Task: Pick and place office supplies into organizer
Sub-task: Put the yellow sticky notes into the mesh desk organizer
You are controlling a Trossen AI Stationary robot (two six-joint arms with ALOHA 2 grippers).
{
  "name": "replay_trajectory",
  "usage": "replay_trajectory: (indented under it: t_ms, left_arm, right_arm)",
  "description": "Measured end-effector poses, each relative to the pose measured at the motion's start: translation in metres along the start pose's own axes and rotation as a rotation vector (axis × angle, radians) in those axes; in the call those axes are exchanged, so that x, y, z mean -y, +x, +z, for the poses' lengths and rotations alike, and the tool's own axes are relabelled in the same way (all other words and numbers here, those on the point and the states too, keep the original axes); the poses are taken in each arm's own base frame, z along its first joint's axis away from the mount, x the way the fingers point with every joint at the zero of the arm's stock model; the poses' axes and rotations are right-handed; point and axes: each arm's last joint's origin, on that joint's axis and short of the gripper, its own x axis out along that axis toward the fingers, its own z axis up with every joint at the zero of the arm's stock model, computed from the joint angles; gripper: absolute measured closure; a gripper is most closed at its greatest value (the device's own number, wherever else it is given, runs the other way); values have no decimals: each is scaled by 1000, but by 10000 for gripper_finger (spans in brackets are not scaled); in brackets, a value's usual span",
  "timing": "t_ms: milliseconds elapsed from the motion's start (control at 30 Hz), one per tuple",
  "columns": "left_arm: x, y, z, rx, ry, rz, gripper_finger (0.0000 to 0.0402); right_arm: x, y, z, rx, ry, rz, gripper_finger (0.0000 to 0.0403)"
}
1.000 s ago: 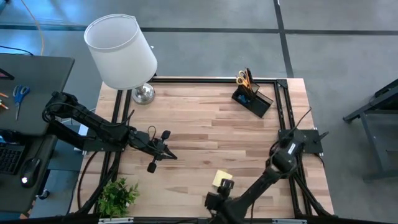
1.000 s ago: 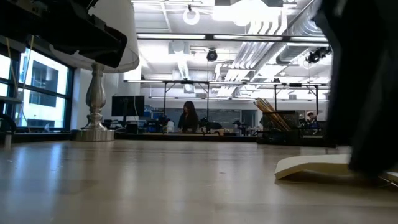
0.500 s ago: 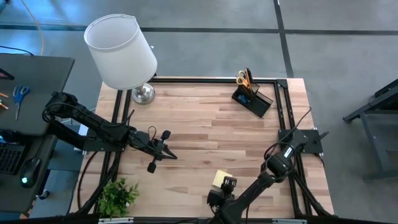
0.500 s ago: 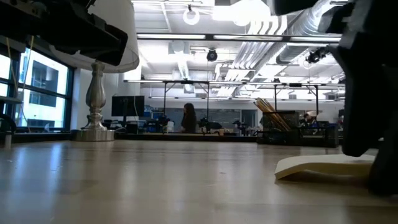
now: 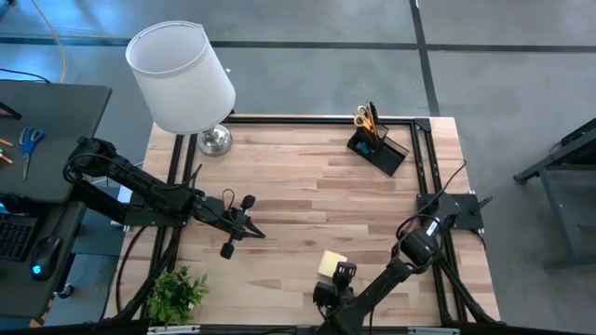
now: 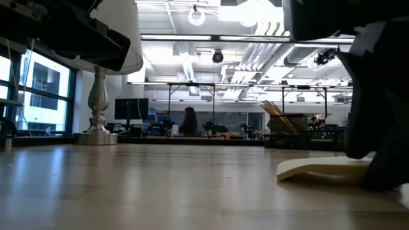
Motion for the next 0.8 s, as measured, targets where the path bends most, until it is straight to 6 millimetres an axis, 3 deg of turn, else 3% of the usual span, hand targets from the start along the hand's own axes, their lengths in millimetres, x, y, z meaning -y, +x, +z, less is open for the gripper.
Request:
replay_trajectory:
  t_ms: [300,533,800]
  left_arm:
    - [0,0,-1,-11,-3,-1,396]
    - [0,0,-1,-12,-3,-1,396]
    - [0,0,-2,-24,-2,-1,396]
  right_arm:
    - [3,7,7,22,-2,-26,393]
    - [24,1,24,79,27,-45,398]
    - [74,-20,50,151,114,-34,400]
